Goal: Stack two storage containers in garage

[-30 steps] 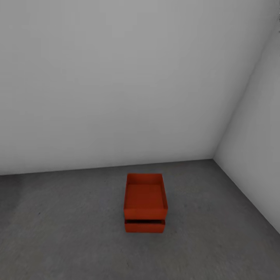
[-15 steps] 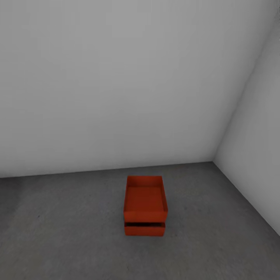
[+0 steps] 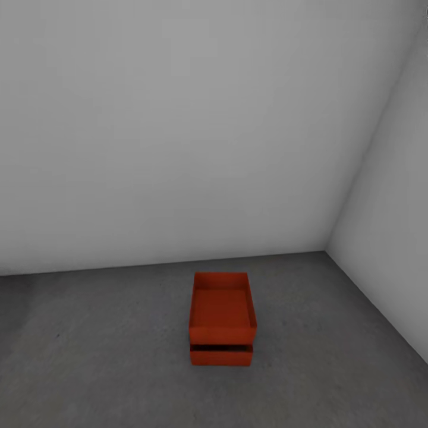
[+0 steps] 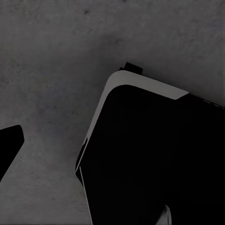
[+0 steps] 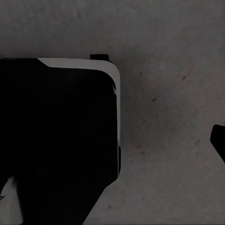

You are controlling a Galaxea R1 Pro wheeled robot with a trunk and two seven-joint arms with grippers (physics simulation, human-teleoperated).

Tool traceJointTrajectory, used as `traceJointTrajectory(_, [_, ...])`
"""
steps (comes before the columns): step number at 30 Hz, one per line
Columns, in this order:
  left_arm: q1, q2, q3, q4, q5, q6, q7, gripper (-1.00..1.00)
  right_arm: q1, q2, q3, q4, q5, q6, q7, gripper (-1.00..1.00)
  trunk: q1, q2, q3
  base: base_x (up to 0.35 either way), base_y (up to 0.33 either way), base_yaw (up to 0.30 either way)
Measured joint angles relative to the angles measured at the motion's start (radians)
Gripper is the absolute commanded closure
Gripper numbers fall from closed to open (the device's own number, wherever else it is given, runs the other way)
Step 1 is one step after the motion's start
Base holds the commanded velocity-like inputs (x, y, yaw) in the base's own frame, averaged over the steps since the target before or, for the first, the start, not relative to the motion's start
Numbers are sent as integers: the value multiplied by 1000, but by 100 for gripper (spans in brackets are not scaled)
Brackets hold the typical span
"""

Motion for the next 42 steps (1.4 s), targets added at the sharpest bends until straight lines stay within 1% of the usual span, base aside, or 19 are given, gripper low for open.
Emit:
traceJointTrajectory(28, [2, 0, 0, 0, 0, -2, 1, -100, 2, -4, 0, 0, -1, -2, 3, -100, 0, 0, 44, 0, 0, 0])
traceJointTrajectory(42, [2, 0, 0, 0, 0, -2, 1, -100, 2, 3, 0, 0, 0, -2, 3, -100, 0, 0, 66, 0, 0, 0])
